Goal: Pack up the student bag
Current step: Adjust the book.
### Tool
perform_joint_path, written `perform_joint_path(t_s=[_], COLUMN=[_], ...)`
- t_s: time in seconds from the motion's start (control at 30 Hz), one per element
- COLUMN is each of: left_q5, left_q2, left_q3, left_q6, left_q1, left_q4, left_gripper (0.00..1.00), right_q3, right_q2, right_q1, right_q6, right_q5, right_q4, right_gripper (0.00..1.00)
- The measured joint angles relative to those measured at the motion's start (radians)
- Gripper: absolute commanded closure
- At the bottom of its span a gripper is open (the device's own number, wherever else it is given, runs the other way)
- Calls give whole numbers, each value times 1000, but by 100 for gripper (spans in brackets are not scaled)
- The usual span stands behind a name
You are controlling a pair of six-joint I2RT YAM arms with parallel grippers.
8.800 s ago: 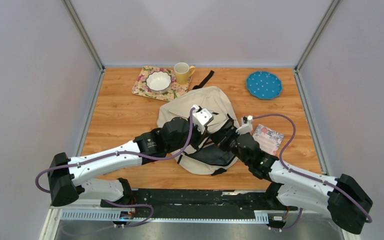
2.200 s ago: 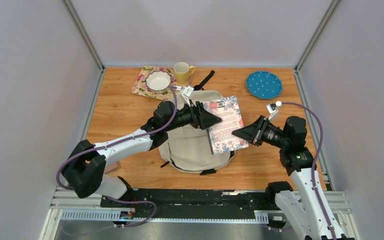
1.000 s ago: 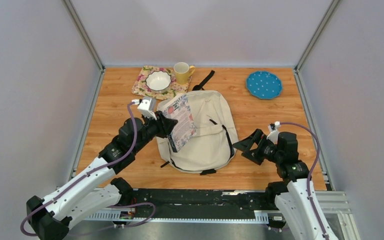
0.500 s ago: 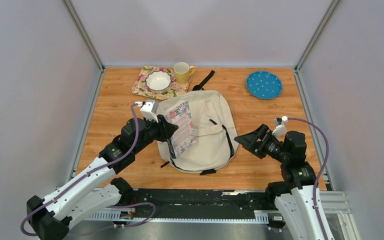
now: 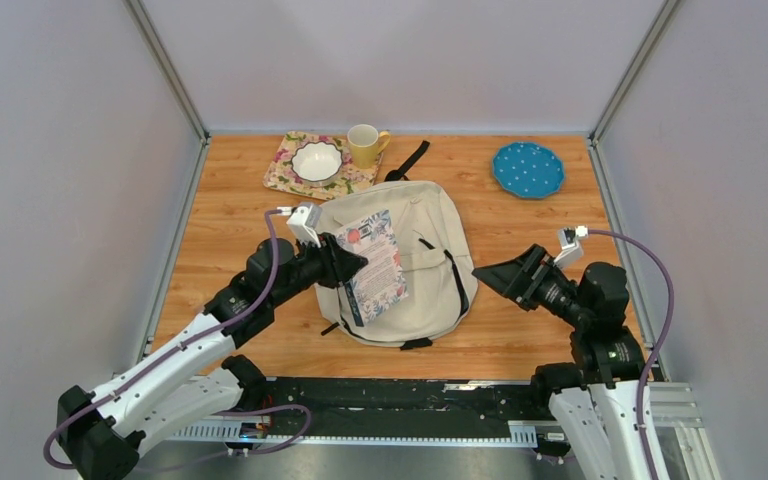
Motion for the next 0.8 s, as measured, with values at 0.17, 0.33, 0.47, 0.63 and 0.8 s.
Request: perform_joint_path(t_s=[0.17, 0.33, 0.47, 0.63, 0.8], left_q5=[-16, -43, -57, -79, -82], left_q2=[-9, -40, -47, -47, -52], left_q3=[0, -9, -30, -69, -135], left_q6=[-5, -30, -48, -82, -137], left_q1=[0, 0, 0, 0, 0], left_q4=[-4, 17, 57, 109, 166], left_gripper=[100, 100, 100, 100, 100], right_q3=[32, -10, -38, -33, -40], right_q2=[25, 21, 27, 34, -24], right_q1=[0, 0, 8, 37, 92], right_q6=[-10, 13, 26, 12, 73], right_q5=[-3, -40, -78, -79, -40], right_q4=[-7, 11, 17, -8, 16], right_gripper=[5, 5, 5, 5, 5])
